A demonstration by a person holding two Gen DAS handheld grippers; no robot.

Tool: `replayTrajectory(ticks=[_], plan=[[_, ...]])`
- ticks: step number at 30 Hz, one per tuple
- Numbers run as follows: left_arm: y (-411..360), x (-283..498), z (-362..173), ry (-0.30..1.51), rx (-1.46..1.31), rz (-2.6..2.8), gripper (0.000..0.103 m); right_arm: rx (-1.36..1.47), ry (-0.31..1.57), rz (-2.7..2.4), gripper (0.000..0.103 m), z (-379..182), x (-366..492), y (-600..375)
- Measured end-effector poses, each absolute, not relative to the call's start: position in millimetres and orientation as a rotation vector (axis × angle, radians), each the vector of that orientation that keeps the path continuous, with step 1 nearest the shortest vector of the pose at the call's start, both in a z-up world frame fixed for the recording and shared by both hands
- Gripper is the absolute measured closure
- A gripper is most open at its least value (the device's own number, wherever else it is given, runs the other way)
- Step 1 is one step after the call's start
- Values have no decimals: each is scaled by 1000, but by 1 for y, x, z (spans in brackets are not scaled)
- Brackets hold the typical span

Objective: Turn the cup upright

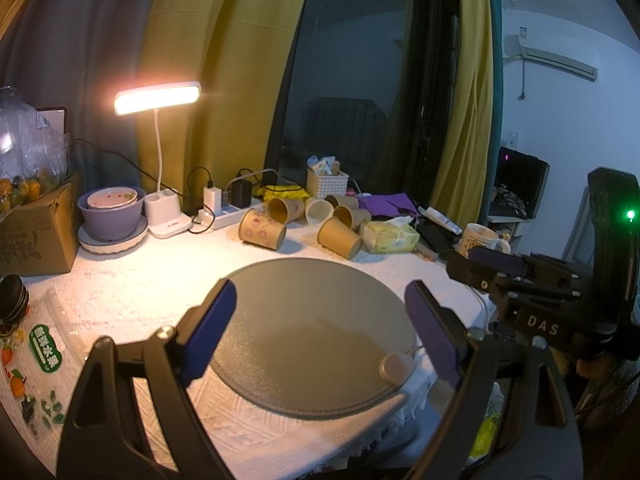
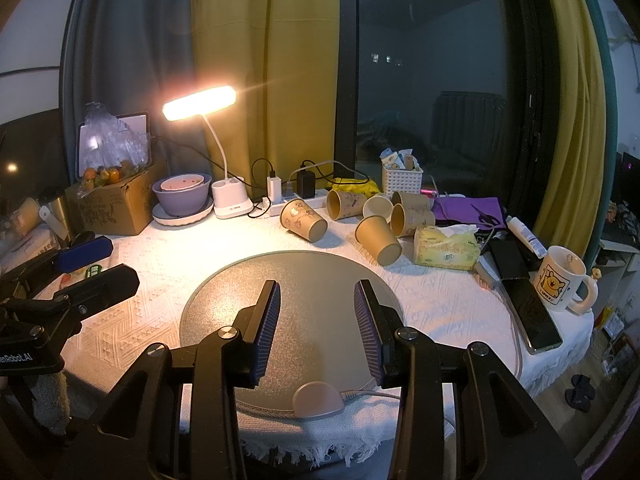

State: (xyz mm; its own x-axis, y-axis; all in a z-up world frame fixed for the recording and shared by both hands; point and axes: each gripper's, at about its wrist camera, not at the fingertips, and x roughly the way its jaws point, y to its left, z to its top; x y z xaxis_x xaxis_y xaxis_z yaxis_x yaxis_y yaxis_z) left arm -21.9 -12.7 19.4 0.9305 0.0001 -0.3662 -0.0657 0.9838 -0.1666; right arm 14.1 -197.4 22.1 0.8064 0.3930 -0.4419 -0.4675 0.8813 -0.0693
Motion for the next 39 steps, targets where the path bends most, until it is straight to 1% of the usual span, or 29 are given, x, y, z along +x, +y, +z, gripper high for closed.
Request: replayTrajectory(ticks=[9, 17, 25, 33, 39], plan=[[-16, -18, 21, 376, -179, 33, 16, -195, 430, 461, 62, 21, 16, -196], [-9, 4, 15, 406, -182, 31, 16, -217, 458, 464, 62, 20, 42, -191], [4, 53, 12, 461, -188, 26, 16, -215, 499, 445, 62, 16, 86, -184], [12, 110, 1, 557, -214, 2, 16, -203, 530, 436, 62, 11, 142, -185], [26, 153, -12, 626, -280, 19, 16, -193, 557, 423, 62, 4, 184, -188]])
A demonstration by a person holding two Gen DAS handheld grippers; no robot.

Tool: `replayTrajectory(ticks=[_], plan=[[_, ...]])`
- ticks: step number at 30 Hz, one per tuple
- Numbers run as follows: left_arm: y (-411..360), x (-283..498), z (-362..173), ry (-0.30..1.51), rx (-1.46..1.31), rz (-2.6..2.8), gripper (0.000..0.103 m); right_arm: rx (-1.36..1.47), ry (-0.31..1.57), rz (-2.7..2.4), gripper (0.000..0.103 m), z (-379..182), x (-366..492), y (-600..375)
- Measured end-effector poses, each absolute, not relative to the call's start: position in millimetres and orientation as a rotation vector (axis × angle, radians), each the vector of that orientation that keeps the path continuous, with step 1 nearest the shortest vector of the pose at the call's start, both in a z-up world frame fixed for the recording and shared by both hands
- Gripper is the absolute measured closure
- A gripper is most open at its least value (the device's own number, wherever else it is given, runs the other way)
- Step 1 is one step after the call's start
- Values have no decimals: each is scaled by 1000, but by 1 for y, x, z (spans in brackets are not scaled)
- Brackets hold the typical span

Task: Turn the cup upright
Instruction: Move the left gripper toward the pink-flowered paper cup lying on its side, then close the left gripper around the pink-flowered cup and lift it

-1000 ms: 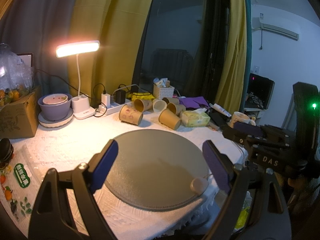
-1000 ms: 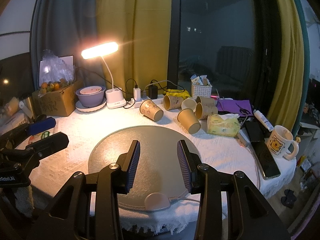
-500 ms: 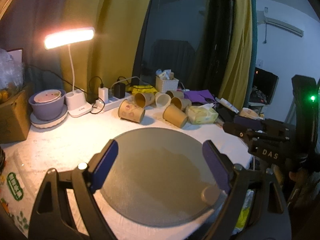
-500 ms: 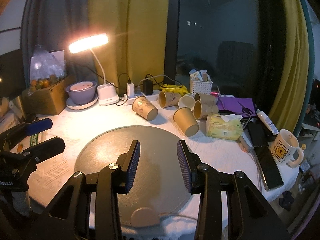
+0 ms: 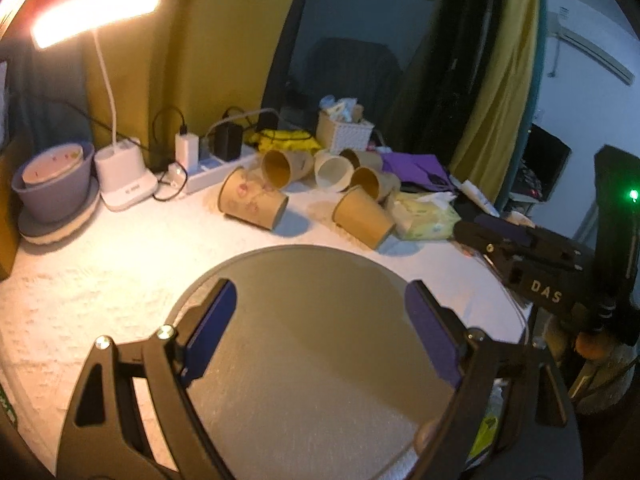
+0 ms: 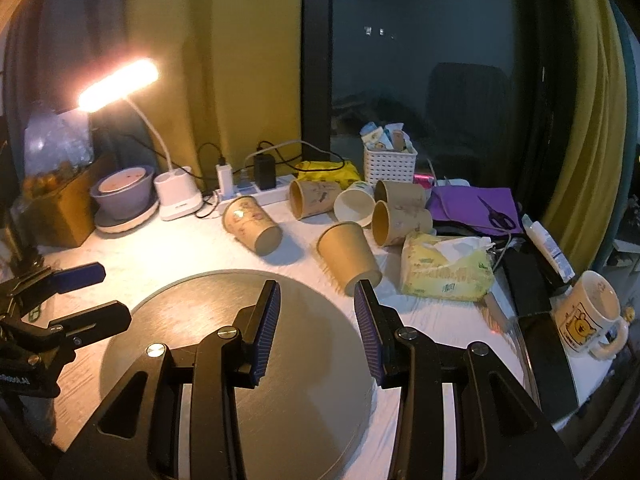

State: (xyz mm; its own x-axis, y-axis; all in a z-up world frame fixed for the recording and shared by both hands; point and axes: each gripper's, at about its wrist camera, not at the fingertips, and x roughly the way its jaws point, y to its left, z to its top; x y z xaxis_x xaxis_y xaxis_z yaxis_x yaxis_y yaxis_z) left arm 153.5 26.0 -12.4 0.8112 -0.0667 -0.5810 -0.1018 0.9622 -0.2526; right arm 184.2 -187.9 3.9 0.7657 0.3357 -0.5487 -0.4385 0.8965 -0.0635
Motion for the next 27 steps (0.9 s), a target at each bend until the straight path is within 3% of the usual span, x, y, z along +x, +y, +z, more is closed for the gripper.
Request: replayTrajectory(ticks=[5, 6, 7, 8, 27], plan=[[37, 189, -24, 677, -329, 41, 16, -186, 588, 423, 61, -5, 220, -191], [39, 199, -27, 687, -335, 49, 16, -182, 589, 426, 56, -7, 228, -193], [40, 206, -29, 694, -339, 57, 16, -176, 591, 430, 38, -9, 234, -194], [42, 215, -31, 703, -348, 64, 16, -169, 592, 435, 28, -10, 241, -196], [98, 352, -79, 798, -586, 207, 16, -160, 599, 519, 28, -24, 347, -178]])
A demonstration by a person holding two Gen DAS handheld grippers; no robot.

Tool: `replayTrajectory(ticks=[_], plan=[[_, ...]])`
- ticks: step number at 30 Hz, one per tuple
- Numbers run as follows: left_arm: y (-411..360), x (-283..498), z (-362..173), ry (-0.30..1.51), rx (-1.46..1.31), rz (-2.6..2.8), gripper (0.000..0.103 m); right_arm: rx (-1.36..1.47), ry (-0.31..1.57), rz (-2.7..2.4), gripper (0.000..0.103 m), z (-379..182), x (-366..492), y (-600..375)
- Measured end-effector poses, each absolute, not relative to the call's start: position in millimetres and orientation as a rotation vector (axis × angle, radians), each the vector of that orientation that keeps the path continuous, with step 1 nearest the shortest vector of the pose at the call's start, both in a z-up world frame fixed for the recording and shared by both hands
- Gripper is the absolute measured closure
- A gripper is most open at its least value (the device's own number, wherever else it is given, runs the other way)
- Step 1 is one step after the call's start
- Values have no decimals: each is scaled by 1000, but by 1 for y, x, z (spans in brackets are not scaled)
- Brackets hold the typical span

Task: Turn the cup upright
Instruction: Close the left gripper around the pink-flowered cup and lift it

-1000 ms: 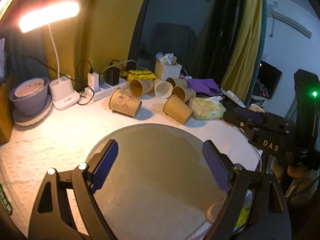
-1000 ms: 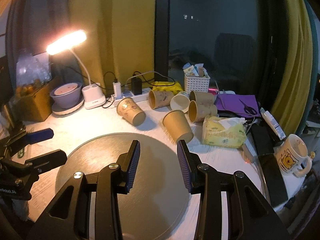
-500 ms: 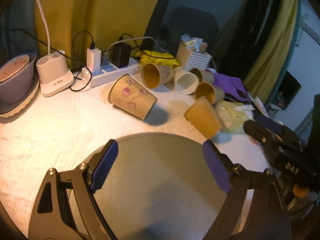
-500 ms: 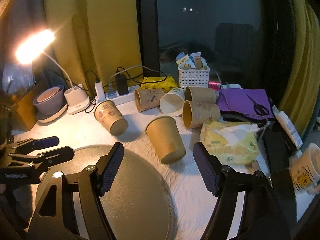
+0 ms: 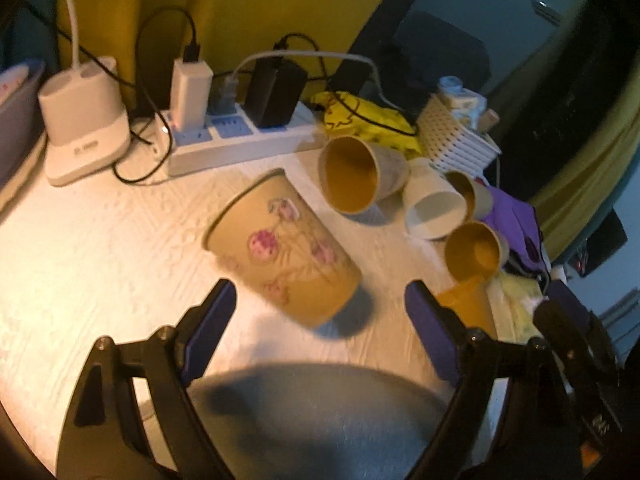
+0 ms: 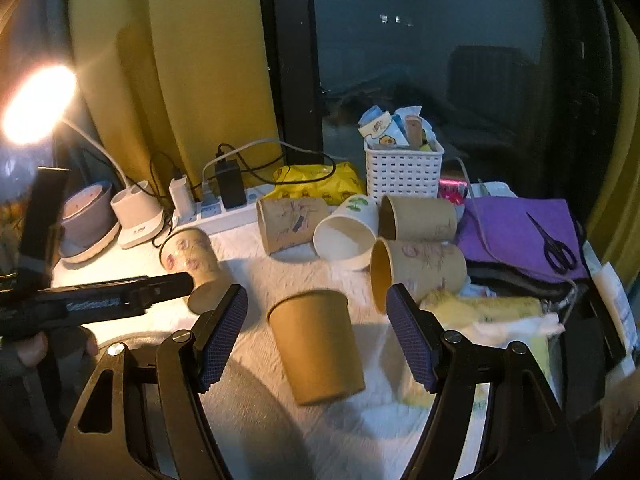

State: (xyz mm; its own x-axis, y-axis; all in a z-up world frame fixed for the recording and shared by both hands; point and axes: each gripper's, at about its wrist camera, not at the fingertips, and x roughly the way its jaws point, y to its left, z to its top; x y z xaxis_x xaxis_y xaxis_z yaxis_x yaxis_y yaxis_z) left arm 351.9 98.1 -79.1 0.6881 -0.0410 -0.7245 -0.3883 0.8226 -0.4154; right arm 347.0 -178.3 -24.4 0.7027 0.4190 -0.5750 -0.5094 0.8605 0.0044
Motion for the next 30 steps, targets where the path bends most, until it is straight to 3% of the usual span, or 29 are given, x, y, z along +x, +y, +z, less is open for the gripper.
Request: replayTrajectory(ticks=[13, 19, 30], plan=[[129, 387, -114, 866, -800, 199, 16, -171, 616, 519, 28, -33, 365, -171], [131, 390, -115, 864, -787, 149, 32, -177, 626, 516, 28, -33, 364, -172], [101, 341, -84, 812, -648, 40, 34, -177, 612, 518, 28, -14, 329, -174]])
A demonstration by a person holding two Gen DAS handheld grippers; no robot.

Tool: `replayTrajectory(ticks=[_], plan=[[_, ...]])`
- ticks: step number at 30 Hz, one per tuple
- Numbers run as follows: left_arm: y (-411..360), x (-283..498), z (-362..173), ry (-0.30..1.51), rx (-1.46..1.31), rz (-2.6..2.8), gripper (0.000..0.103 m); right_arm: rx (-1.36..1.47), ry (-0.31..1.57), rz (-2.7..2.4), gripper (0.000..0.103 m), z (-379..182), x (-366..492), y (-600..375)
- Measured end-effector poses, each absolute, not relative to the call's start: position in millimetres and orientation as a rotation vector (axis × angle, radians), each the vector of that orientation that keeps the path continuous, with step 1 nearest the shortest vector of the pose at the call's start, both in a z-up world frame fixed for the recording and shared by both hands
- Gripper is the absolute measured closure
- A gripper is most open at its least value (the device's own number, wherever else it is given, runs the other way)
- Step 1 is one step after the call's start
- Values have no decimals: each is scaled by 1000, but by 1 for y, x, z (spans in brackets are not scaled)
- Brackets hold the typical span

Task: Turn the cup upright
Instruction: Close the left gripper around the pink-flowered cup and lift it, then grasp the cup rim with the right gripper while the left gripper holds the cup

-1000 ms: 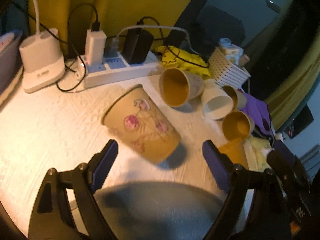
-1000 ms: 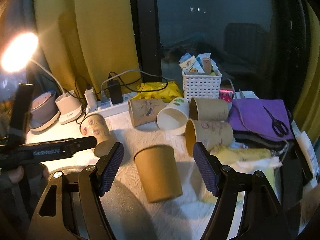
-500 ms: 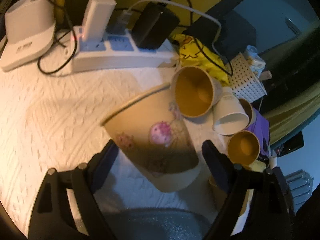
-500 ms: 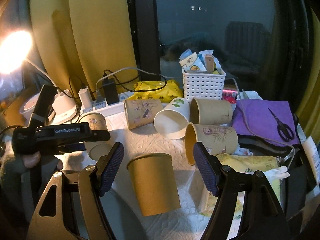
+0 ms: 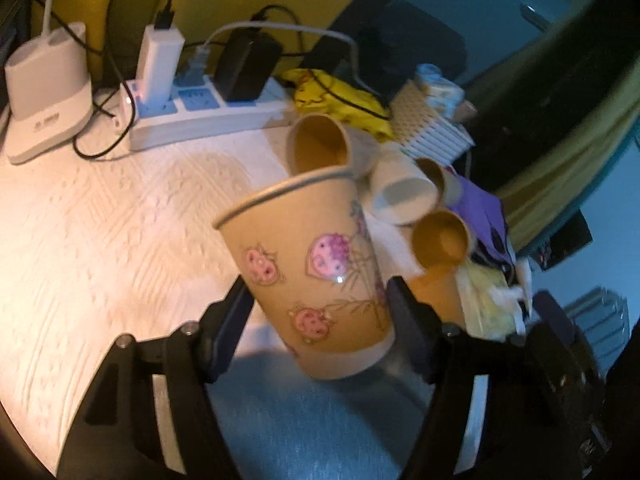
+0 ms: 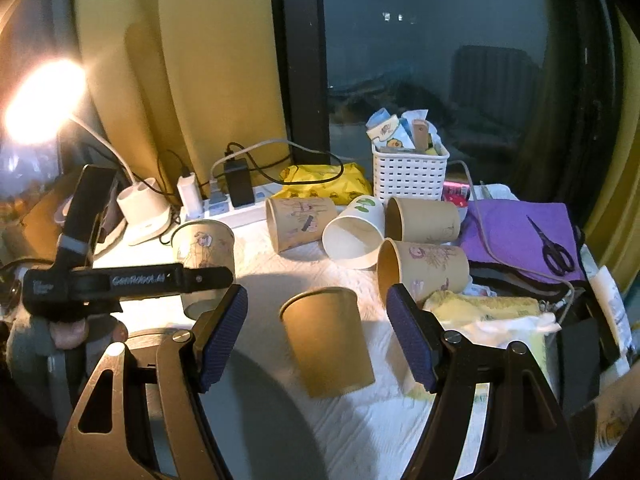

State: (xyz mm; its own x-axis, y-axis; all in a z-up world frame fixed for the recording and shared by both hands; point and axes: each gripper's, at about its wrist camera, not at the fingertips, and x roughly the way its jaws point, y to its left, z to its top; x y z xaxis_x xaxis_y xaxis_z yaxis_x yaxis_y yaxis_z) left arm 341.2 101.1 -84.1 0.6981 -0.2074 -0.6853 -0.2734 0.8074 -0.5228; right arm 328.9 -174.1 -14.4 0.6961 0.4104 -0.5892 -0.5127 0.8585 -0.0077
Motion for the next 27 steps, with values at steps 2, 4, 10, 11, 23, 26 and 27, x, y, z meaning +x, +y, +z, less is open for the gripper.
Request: replayTrajectory(ticks=[2, 4, 10, 11, 23, 26, 27], plan=[[94, 330, -78, 800, -622, 19, 34, -176, 607, 519, 28, -10, 319, -174], [86, 314, -70, 785, -582, 5, 34, -178, 604, 524, 28, -6, 307, -173], [61, 264, -46, 716, -442, -30, 34, -164, 602, 561, 28, 2, 269, -171], [57, 257, -43, 710, -421, -35, 34, -161, 603, 569, 28, 3, 261, -171], [5, 163, -37, 690, -203, -57, 34, -129, 650, 664, 28, 1, 174, -163], [-6, 146, -35, 668, -158, -56, 34, -133, 653, 691, 28, 1, 154, -161], [-8, 140, -34, 660, -147, -60, 34, -135, 647, 694, 28, 2, 148, -160]])
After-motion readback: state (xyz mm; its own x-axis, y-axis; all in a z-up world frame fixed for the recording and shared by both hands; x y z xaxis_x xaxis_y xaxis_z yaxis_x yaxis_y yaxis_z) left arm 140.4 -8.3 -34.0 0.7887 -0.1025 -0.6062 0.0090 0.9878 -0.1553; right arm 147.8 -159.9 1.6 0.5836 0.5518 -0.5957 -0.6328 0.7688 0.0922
